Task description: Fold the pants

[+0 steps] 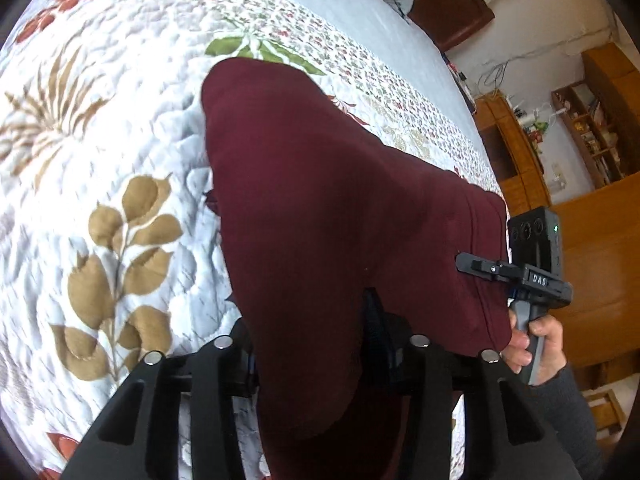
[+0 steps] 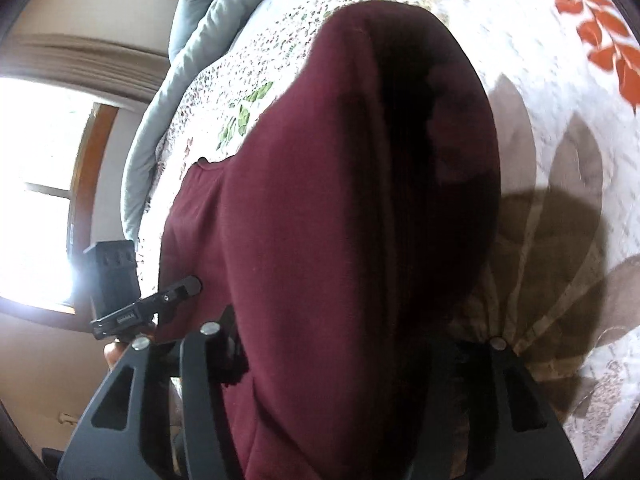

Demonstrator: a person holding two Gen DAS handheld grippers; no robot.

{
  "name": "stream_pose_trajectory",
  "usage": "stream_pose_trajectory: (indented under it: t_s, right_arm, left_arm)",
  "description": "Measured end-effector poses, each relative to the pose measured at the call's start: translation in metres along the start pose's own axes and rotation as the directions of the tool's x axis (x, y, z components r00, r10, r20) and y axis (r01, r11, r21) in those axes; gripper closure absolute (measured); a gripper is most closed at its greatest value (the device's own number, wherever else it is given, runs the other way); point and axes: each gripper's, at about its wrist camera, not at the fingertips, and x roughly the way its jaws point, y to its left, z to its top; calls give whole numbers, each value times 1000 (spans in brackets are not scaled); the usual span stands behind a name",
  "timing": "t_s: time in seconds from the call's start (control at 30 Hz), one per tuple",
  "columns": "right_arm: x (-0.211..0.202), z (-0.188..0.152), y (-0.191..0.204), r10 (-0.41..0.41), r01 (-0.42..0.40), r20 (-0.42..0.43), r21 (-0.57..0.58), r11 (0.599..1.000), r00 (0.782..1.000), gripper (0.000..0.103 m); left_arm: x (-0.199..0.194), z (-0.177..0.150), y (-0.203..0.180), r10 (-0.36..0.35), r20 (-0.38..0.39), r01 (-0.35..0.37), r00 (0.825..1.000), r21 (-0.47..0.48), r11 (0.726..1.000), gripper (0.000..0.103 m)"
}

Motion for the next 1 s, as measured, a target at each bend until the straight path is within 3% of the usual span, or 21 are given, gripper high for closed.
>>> stream_pose_trajectory:
  t_s: [0.03,0.1,0.17,0.23,0.27,0.33,0.4,0.5,0.53,0.57,0.6,0.63,0.67,0.73,0.83,0.9,1.0]
  right_arm:
    - [-4,-6,2,2,-2,-2,1,1000,1000,44]
    - [-21,-7,8,-39,39,7,-11,999,999,29]
    - [-50,-8,6,-66,68,61,-27,997,996,31]
    - [-84,-2,11,-154,160,162,-24,987,975,47]
    - [-104,0,18,-185,196,233,-26,980,955,62]
    - [-114,3,34,-133,156,268,-66,986,954,77]
    - [-99,4,56,-48,79,223,-129,989,974,86]
    - [-41,19,78,-1,18,129,-132,991,992,87]
    - [-27,21,73,-4,16,109,-113,993,994,87]
    - [-20,26,61,-23,32,94,-87,996,995,103]
    - [-13,32,39,-75,80,91,-45,996,993,103]
    - [-10,36,15,-50,49,87,16,999,995,103]
    - [-9,41,7,-20,16,91,45,999,996,103]
    - [-18,37,-17,42,-51,100,90,995,994,103]
    - [-32,37,-15,58,-68,106,98,993,993,103]
    - [-67,24,-29,79,-95,146,102,990,986,102]
    - [-86,-5,3,205,-216,175,51,975,963,101]
  left_arm:
    - [-2,1,3,-10,3,10,1000,-10,1000,51]
    - [-15,-4,4,-10,20,11,1000,-24,1000,48]
    - [-37,-7,5,27,80,-26,996,-11,1000,46]
    - [-63,-9,-3,61,179,-65,982,14,998,46]
    - [-79,-14,-8,52,245,-61,968,32,998,46]
    - [-93,-20,-19,-4,306,-17,952,67,998,46]
    - [-92,-32,-30,-110,299,78,948,117,990,47]
    - [-75,-50,-42,-222,261,189,939,147,971,47]
    - [-68,-57,-40,-247,245,218,938,139,966,47]
    - [-58,-64,-34,-250,223,227,942,123,966,47]
    - [-49,-63,-38,-235,212,217,948,105,970,48]
    - [-40,-67,-38,-228,202,215,952,87,973,50]
    - [-33,-70,-30,-239,186,231,953,67,971,59]
    - [-31,-73,-22,-255,190,251,948,45,967,64]
    - [-29,-68,-14,-294,191,295,937,20,955,64]
    - [-28,-65,-10,-306,186,311,934,4,950,63]
    - [-33,-69,2,-334,187,341,924,-3,940,58]
